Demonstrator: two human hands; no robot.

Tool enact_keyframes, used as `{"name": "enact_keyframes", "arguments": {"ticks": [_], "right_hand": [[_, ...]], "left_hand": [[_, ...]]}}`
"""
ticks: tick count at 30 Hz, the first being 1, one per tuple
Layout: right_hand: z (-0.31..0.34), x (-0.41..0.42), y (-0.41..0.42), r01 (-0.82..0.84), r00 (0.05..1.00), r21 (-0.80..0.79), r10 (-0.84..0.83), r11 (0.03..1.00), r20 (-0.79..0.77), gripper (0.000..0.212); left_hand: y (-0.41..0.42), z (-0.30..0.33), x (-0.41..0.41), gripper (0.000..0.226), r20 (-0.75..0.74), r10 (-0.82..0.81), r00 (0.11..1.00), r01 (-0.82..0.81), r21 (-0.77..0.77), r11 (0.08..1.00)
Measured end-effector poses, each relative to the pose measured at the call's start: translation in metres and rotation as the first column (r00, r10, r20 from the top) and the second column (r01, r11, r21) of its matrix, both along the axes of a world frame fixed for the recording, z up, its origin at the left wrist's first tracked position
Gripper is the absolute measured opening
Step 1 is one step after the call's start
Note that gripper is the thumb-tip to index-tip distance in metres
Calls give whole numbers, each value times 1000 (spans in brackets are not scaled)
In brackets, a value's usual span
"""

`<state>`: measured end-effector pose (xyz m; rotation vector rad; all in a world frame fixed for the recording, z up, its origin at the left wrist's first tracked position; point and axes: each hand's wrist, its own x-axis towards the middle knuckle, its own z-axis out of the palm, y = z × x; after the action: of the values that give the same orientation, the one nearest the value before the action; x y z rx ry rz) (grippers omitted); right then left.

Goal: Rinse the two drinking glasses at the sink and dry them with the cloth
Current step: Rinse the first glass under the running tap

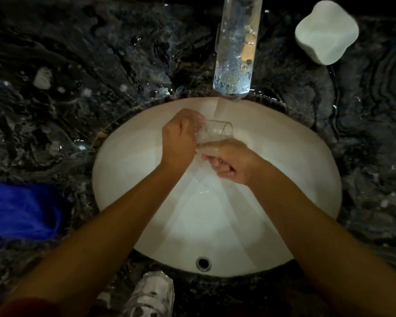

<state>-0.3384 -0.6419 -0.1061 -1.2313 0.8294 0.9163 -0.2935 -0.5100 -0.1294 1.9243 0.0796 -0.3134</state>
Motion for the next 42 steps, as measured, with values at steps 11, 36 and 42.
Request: {"name": "enact_keyframes", "arguments": {"ticks": [11, 36, 42], "right_hand": [[-27, 32, -17, 40, 710, -882, 608, 470, 356, 11], [30, 23, -23, 28, 923, -193, 48, 981, 381, 30], [24, 20, -24, 156, 935, -22, -141, 987, 324, 40]], "left_hand": [[-17, 23, 38, 30, -522, -100, 847, 183, 108, 977], [-16, 41, -6, 19, -132, 48, 990, -54, -45, 998], [-2, 53, 9, 25, -280, -157, 947, 112, -172, 979]]}}
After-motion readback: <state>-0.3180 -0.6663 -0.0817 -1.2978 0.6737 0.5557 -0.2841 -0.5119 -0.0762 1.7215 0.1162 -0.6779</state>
